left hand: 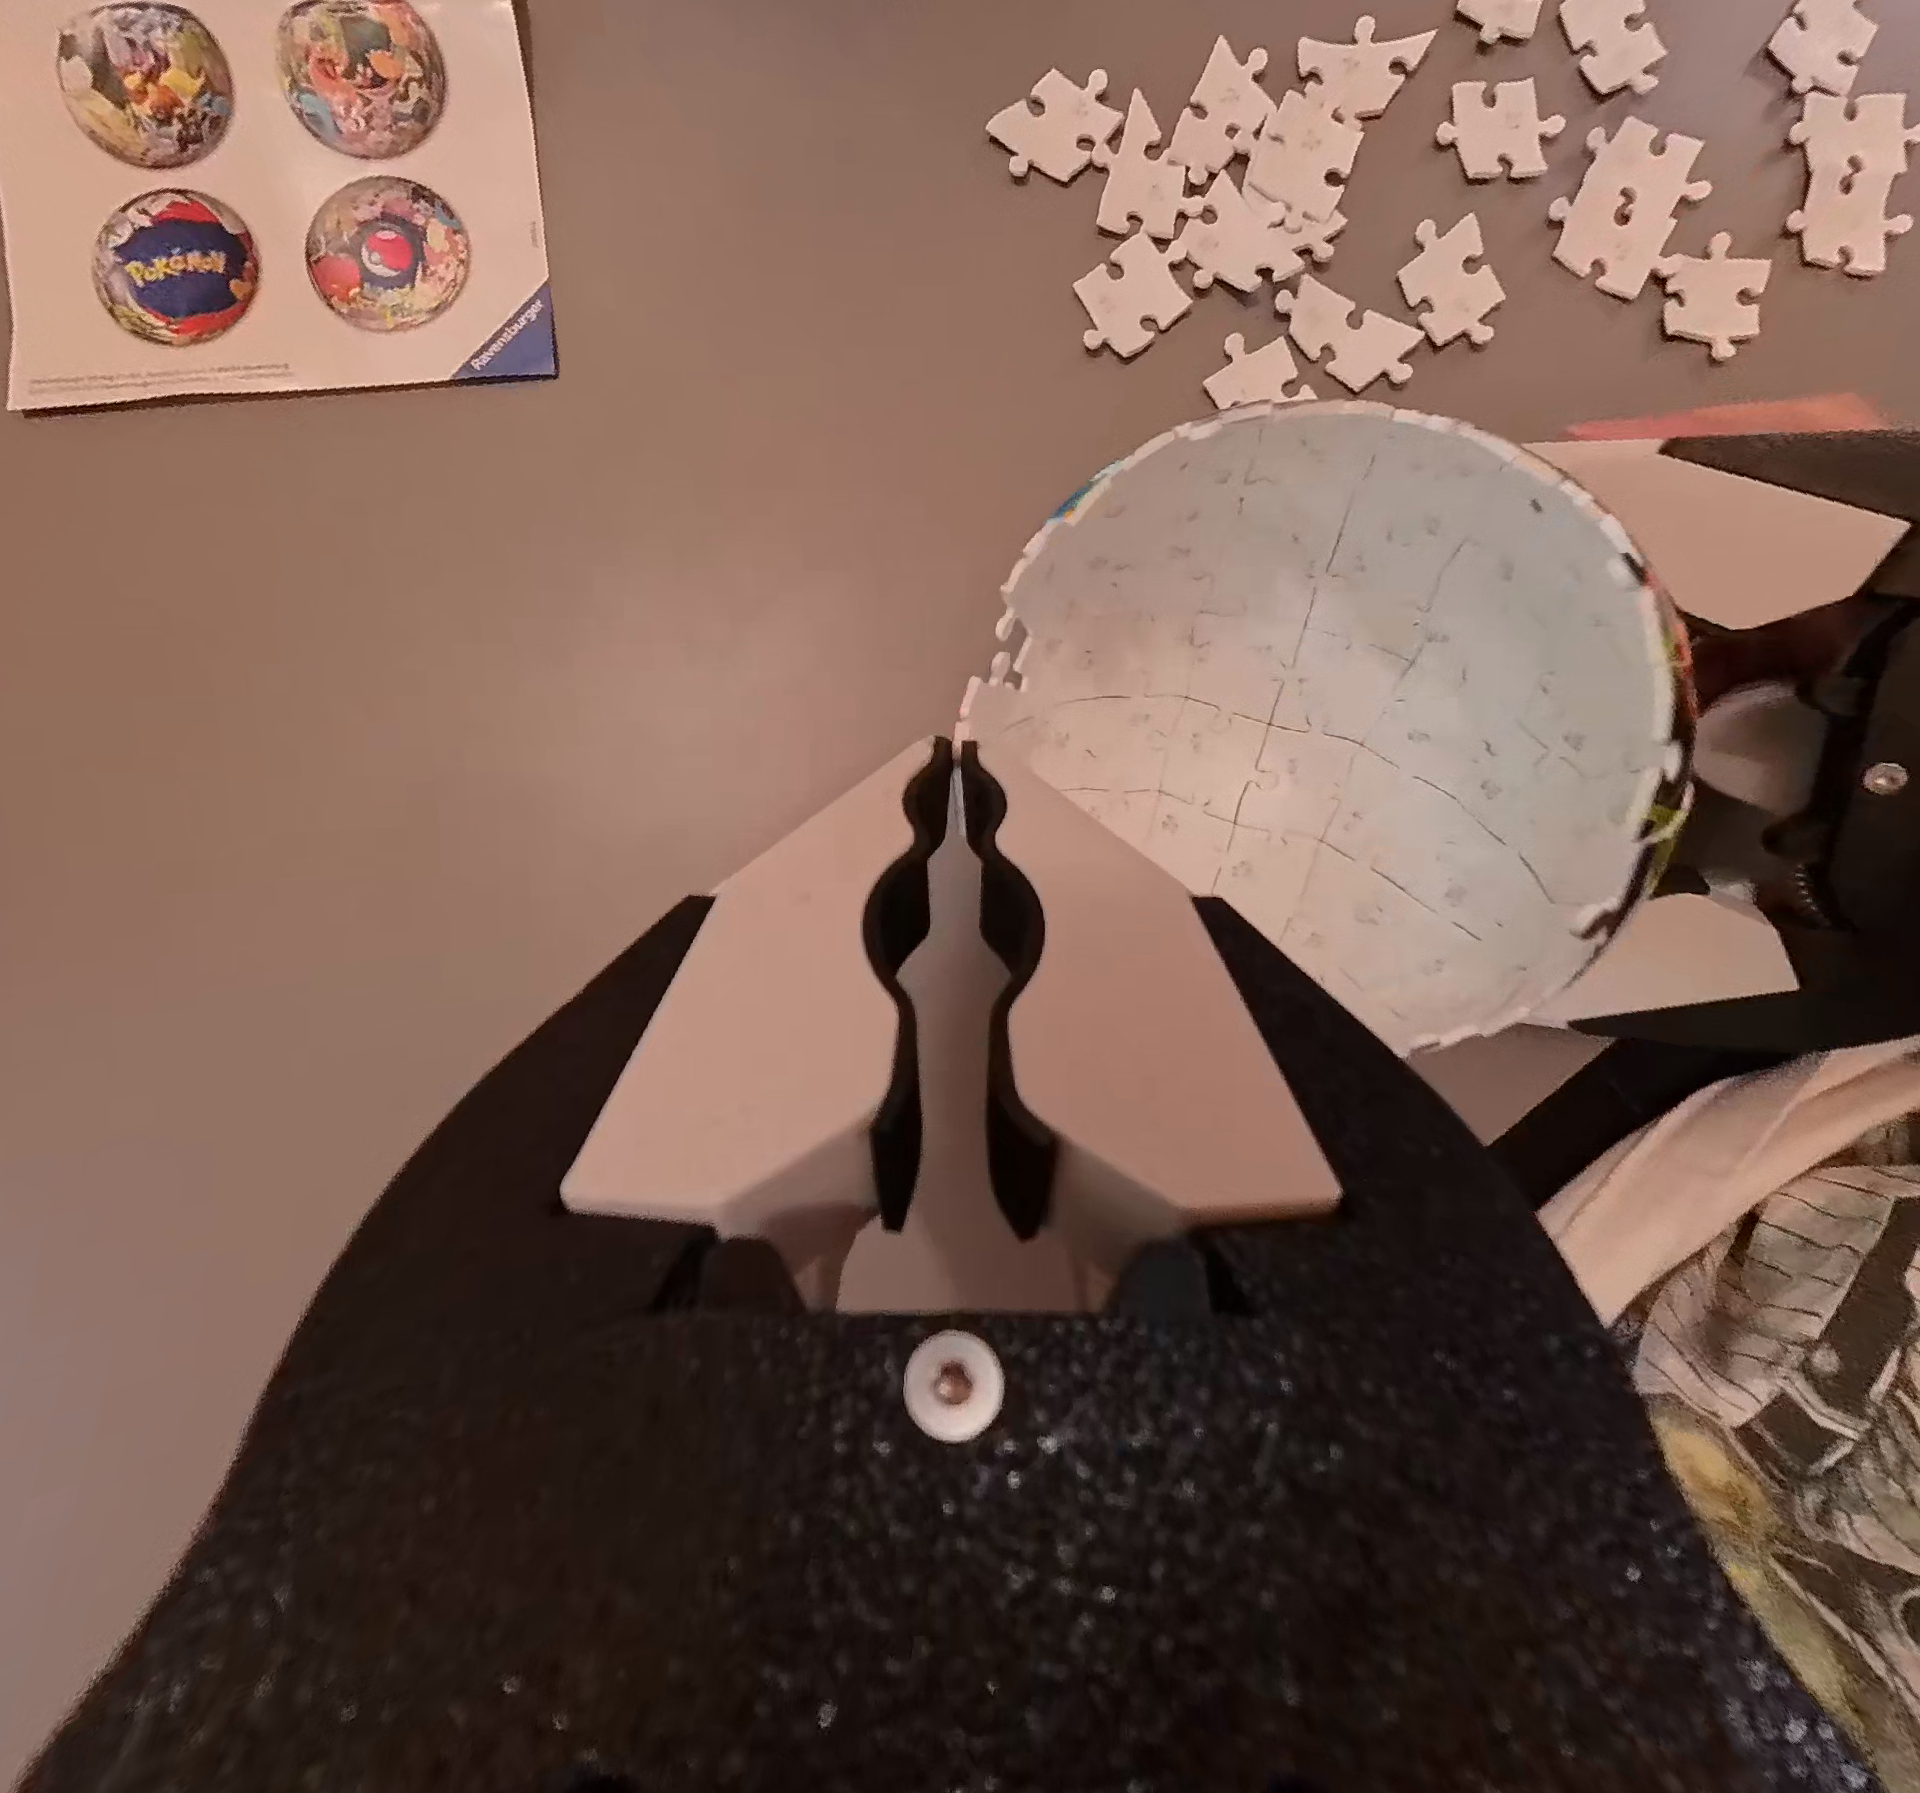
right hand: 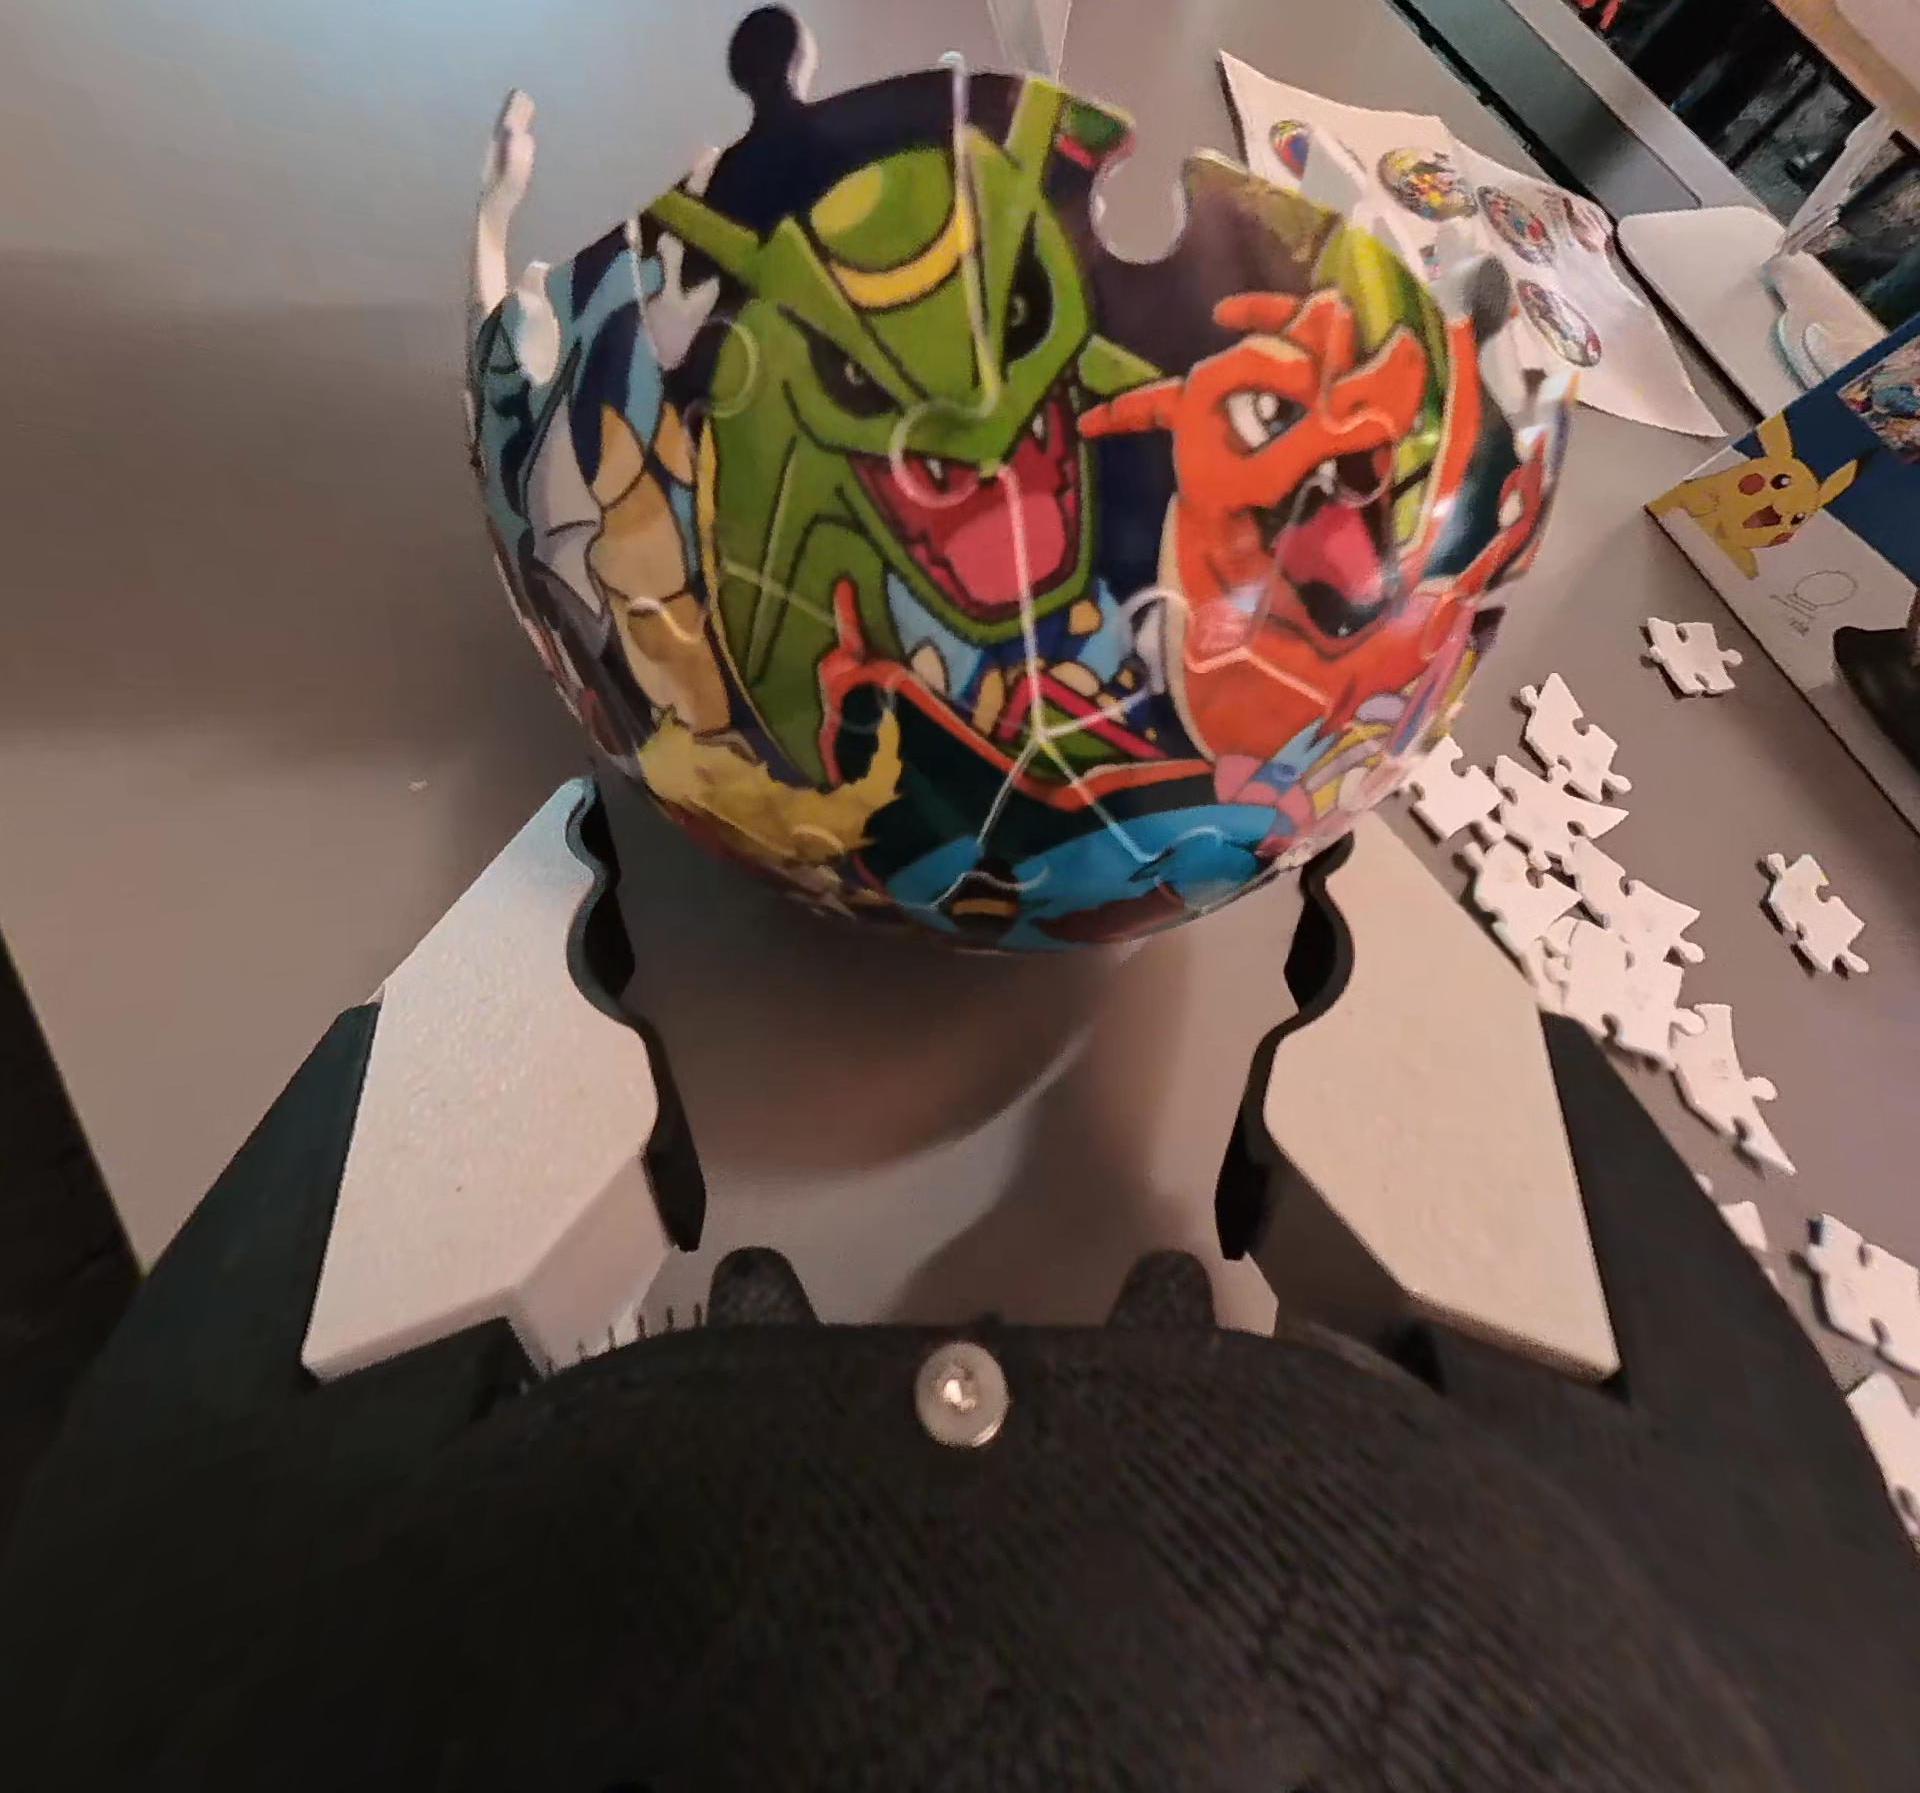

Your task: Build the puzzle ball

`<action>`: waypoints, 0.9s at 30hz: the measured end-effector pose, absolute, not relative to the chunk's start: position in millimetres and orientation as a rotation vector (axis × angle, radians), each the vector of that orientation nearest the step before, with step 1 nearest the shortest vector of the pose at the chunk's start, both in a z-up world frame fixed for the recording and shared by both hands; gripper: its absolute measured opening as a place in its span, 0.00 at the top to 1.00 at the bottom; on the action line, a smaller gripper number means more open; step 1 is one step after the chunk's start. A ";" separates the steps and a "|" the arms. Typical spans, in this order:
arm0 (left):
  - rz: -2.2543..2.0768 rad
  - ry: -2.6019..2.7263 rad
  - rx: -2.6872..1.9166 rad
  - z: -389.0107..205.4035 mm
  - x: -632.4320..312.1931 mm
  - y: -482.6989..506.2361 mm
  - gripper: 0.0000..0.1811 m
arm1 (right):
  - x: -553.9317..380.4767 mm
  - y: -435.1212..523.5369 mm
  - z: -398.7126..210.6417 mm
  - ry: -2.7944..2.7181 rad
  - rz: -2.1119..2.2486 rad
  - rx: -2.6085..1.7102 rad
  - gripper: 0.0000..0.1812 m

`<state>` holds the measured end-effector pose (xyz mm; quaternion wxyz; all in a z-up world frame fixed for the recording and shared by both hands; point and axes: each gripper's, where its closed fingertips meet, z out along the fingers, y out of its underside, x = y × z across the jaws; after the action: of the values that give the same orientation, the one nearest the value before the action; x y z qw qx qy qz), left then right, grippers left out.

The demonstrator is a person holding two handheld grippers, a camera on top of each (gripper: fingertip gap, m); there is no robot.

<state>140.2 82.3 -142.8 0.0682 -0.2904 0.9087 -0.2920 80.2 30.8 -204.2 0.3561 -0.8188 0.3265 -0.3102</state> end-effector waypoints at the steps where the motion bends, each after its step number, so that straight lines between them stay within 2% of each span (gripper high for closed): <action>1: -0.901 2.727 -0.877 -140.8 141.2 83.8 1.00 | 79.2 30.8 -205.0 0.843 -0.805 -2.122 0.29; 6: -1.030 2.600 -0.931 -129.0 167.4 109.8 1.00 | 65.0 27.6 -209.5 0.785 -0.702 -2.180 0.32; 10: -0.952 2.695 -0.913 -184.1 174.3 129.8 1.00 | 52.8 18.6 -198.4 0.681 -0.650 -2.136 0.34; 13: -0.965 2.632 -0.814 -203.2 177.4 136.0 1.00 | 56.9 6.7 -187.0 0.676 -0.672 -2.037 0.35; 27: -1.035 2.545 -0.624 -207.5 174.7 129.8 0.99 | 61.4 6.0 -201.0 0.618 -0.772 -2.146 0.38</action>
<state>174.7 129.8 -207.5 0.1612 -0.2187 0.8914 -0.3627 61.4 6.0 -201.0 0.3797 -0.8402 0.2421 -0.3022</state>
